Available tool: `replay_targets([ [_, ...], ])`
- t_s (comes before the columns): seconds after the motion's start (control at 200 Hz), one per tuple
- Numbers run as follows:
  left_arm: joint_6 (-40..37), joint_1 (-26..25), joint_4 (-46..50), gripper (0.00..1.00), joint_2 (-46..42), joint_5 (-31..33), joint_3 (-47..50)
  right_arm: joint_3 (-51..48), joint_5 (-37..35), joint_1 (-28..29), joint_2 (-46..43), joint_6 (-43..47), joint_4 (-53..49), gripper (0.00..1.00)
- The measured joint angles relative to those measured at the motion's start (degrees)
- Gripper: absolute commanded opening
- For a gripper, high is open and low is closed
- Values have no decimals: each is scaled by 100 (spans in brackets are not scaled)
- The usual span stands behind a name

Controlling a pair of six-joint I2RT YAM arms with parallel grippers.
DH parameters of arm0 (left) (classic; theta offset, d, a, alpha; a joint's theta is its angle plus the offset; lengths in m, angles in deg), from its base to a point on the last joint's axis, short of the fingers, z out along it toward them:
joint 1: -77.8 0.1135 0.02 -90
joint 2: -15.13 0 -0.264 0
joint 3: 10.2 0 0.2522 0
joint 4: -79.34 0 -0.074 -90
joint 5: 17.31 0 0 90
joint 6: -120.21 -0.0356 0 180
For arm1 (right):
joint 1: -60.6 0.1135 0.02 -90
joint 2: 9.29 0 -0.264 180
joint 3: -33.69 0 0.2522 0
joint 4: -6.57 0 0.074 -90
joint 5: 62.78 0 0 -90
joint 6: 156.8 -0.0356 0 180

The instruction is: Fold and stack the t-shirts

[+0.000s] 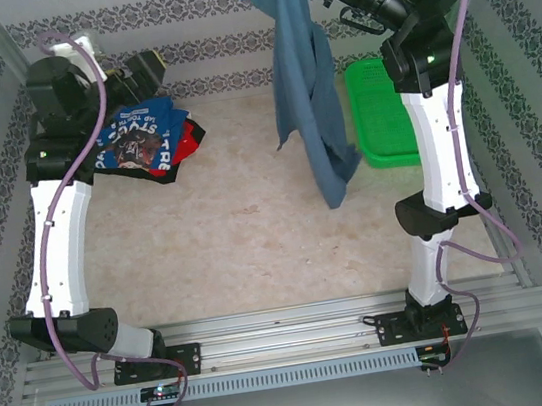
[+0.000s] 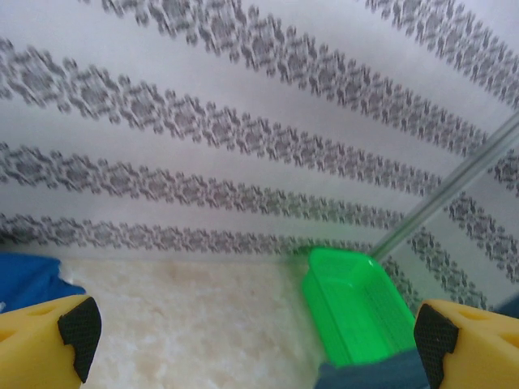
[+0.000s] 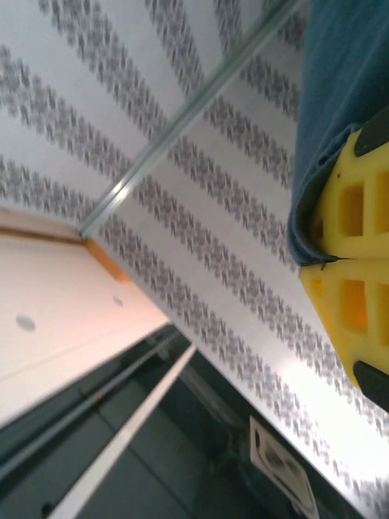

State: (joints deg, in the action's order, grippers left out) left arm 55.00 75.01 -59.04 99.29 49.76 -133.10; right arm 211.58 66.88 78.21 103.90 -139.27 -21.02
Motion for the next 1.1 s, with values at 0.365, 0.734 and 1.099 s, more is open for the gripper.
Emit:
replay_targets([
  [0.365,-26,116,-70,100,-354,-98,236,-1141,-72,393,-505,988,-909,0],
  [0.734,-96,61,-417,100,-1718,-251,3029,-7801,-223,219,-1587,2756,-1266,0],
  [1.099,-658,-935,-461,100,-1989,-109,4837,-10139,-79,-26,-2398,3783,-1517,0],
])
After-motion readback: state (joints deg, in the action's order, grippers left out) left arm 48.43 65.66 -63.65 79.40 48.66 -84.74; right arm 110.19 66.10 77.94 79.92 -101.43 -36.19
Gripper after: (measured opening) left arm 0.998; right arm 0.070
